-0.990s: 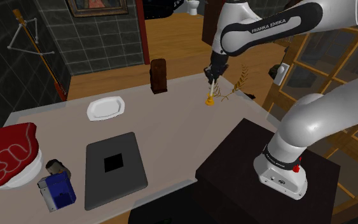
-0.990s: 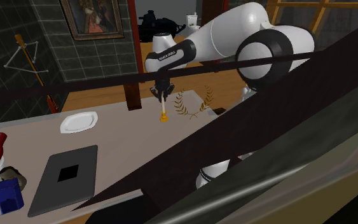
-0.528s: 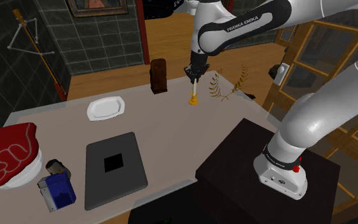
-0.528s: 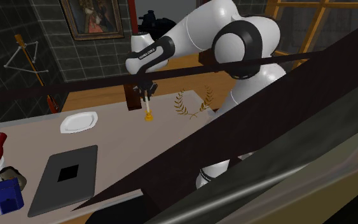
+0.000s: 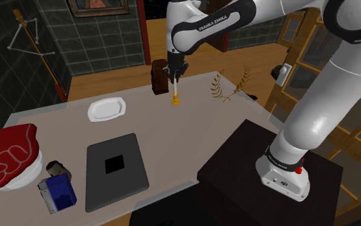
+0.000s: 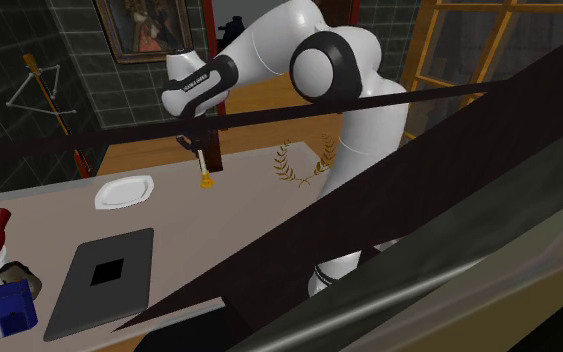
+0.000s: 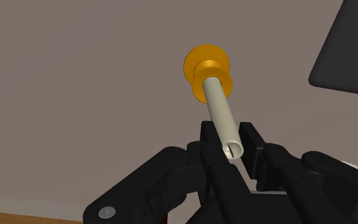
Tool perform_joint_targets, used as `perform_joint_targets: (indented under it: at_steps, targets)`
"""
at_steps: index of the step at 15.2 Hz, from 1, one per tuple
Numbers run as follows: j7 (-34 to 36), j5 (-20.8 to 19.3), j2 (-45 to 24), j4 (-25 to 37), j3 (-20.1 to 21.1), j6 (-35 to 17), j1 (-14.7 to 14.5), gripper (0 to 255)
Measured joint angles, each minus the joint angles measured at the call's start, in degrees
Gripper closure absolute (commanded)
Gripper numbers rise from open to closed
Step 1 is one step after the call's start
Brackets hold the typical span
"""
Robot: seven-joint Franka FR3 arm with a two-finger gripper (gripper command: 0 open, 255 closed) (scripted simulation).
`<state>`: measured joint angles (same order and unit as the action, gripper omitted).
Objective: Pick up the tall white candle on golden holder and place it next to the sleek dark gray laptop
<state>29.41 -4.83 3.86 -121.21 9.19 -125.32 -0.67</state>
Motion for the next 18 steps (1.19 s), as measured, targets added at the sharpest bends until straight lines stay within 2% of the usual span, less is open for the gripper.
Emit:
perform_joint_targets:
  at_steps: [4, 12, 15, 18]
  targets:
    - [3.97, -1.91, -7.21, 8.66, 1.69, 1.89, -1.54, 255]
    - [10.42, -6.38, -24.62, 32.23, 3.29, 9.13, -6.43, 255]
    - [11.72, -7.78, -31.99, 43.51, 3.28, 13.35, -8.81, 255]
    - [12.49, -9.16, -41.75, 59.09, 2.88, 19.32, -12.06, 255]
